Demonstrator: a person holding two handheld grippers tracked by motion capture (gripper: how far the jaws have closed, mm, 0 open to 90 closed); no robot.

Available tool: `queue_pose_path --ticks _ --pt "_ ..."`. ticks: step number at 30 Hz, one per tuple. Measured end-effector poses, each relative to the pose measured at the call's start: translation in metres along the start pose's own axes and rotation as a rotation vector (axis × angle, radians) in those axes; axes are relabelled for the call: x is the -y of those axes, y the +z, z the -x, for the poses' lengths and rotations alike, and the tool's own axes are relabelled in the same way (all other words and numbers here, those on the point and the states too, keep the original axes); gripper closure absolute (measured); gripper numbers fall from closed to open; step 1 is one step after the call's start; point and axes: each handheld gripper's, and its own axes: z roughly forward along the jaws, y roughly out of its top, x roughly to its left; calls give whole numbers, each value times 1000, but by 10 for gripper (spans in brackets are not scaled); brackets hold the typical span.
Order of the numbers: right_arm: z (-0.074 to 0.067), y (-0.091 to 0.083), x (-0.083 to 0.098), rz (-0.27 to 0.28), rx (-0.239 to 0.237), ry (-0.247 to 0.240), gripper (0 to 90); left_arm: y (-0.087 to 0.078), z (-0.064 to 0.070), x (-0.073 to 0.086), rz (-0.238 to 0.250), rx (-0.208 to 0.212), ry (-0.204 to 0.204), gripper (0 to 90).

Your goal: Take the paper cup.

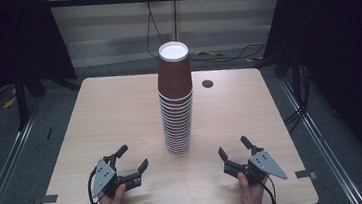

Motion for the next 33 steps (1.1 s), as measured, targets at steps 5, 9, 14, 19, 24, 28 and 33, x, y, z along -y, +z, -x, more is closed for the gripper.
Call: queue_pose_path --ticks 5,9,14,19,24,28,33 --pt "-5 4 -1 -23 3 -22 130 0 0 0 2 3 0 155" --pt "-7 8 -3 -67 -25 -25 134 0 0 0 2 5 1 156" --pt "-12 11 -11 -52 -82 -15 134 0 0 0 2 7 0 156" --pt "-17 16 -19 -57 -118 -34 135 0 0 0 2 7 0 156" --pt "-20 21 -29 -52 -161 -33 137 0 0 0 3 8 0 156" --pt "-20 25 -34 -42 -171 -42 138 0 0 0 3 8 0 156" --pt "-20 30 -43 -39 -216 -21 154 0 0 0 3 8 0 156"
